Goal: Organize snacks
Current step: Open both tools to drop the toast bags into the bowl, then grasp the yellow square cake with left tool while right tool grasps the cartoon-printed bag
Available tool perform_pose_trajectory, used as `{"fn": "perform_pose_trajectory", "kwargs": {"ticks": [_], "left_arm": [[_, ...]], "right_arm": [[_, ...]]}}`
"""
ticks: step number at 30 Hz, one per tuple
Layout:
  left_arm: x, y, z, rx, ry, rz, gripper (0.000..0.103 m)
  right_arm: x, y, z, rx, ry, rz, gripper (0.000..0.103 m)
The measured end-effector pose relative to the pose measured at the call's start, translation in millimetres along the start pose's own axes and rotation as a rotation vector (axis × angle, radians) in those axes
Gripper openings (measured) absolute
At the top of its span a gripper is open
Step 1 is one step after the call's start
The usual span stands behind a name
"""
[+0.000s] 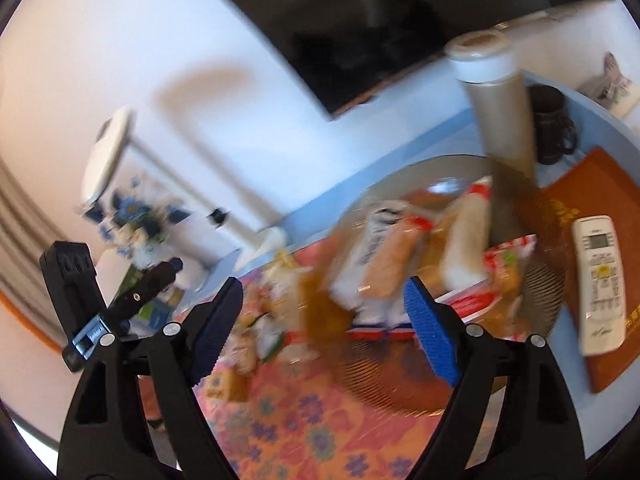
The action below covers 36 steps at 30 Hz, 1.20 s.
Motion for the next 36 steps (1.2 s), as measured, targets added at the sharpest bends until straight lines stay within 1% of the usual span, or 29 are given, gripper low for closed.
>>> {"fn": "perform_pose_trajectory", "kwargs": {"ticks": [1, 4, 6, 9, 10, 12, 14, 15, 18, 20, 22, 24, 25, 26, 28, 33, 35, 36], "left_arm": [[-7.5, -19.7, -7.8, -0.028, 0.003, 0.028, 0.093], [-23.7, -73.8, -27.9, -0.051, -0.020, 0.098, 0.093], [-25.8, -107.0, -41.3, -0.074, -0.021, 0.136, 0.093], [-8.2, -146.4, -64.4, -0.133, -0.015, 0.154, 0.096], [8.7, -155.8, -79.2, -0.170, -0.025, 0.142, 0.096], [34.0, -163.2, -101.8, -0.218, -0.050, 0.108, 0.096], [79.2, -159.3, -132.8, -0.259, -0.109, 0.033, 0.096], [102.5, -154.1, -147.3, -0.275, -0.145, -0.001, 0.096], [153.8, -139.0, -178.6, -0.301, -0.222, -0.072, 0.096], [187.8, -124.7, -199.2, -0.308, -0.289, -0.128, 0.096], [208.8, -116.7, -213.5, -0.328, -0.329, -0.150, 0.095], [217.9, -112.2, -221.0, -0.313, -0.385, -0.163, 0.094], [214.3, -115.1, -222.1, -0.296, -0.393, -0.131, 0.095], [212.6, -118.7, -221.1, -0.298, -0.385, -0.109, 0.095], [212.7, -121.8, -218.4, -0.296, -0.378, -0.093, 0.095], [211.6, -116.9, -209.6, -0.305, -0.330, -0.113, 0.095], [212.6, -114.6, -208.1, -0.326, -0.312, -0.135, 0.095], [214.1, -112.2, -207.7, -0.352, -0.301, -0.157, 0.095]], "right_arm": [[3.5, 1.5, -15.8, -0.019, -0.018, -0.008, 0.084], [17.0, 0.3, -59.6, -0.069, -0.085, -0.024, 0.084], [28.7, 1.9, -89.2, -0.107, -0.130, -0.039, 0.085], [56.3, 14.3, -125.2, -0.146, -0.201, -0.074, 0.088], [68.5, 22.1, -132.4, -0.146, -0.222, -0.090, 0.090], [96.0, 41.6, -141.5, -0.132, -0.257, -0.130, 0.091], [123.8, 61.7, -143.7, -0.110, -0.291, -0.163, 0.091], [140.3, 74.6, -141.4, -0.079, -0.324, -0.172, 0.092], [176.1, 102.3, -126.6, -0.038, -0.380, -0.187, 0.095], [194.4, 119.7, -113.7, -0.034, -0.368, -0.210, 0.095], [202.3, 128.8, -104.0, -0.023, -0.361, -0.216, 0.095], [207.8, 136.8, -92.3, 0.016, -0.367, -0.217, 0.096], [209.6, 139.6, -88.6, 0.021, -0.353, -0.235, 0.096], [209.3, 140.3, -87.1, 0.013, -0.338, -0.245, 0.097], [207.5, 140.2, -84.6, 0.019, -0.330, -0.238, 0.100], [213.2, 145.2, -80.5, 0.023, -0.313, -0.275, 0.100], [211.0, 144.2, -79.8, 0.035, -0.309, -0.261, 0.100], [209.0, 141.8, -79.4, 0.033, -0.306, -0.251, 0.100]]}}
Point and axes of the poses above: each gripper's, at about its wrist camera, not at the fingertips, and y roughly the way its jaws point, z to its right, x to its underside, the point moved 8 cm from there along y, roughly the way its jaws point, and after that the axes turned 8 degrees about z, right-handed, at the moved point
